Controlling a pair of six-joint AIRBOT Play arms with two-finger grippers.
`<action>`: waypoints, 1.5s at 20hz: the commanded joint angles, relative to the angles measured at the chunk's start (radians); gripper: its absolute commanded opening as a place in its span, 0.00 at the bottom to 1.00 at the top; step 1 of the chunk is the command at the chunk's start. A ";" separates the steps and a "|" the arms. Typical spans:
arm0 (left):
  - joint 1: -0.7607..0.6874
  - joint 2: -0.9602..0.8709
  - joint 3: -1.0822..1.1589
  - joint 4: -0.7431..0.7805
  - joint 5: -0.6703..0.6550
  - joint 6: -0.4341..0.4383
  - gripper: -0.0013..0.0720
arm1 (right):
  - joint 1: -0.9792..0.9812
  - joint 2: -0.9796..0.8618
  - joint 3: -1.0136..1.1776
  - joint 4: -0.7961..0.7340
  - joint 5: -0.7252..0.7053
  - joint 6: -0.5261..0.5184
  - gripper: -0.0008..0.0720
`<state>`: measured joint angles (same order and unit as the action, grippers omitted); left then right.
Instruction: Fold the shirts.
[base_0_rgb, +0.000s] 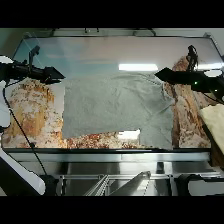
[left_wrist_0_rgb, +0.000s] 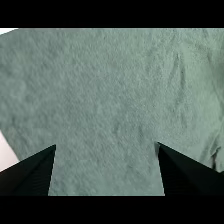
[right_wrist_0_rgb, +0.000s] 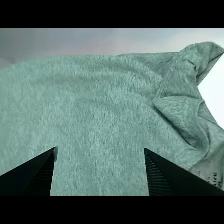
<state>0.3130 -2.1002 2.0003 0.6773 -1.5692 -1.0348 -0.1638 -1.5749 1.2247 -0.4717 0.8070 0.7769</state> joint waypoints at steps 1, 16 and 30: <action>0.074 0.005 0.019 0.004 -0.147 -0.108 0.76 | -0.103 0.067 0.021 -0.130 0.206 0.068 0.82; 0.263 0.743 -1.278 0.013 0.110 0.077 0.70 | -0.515 0.126 -0.384 -0.277 0.432 0.047 0.51; 0.263 0.782 -1.320 0.128 0.141 0.021 0.70 | -0.318 -0.045 -0.382 -0.124 0.342 0.049 0.51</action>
<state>0.5755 -1.3197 0.6815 0.7235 -1.4395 -0.9710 -0.5140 -1.6104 0.8429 -0.6209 1.1828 0.8219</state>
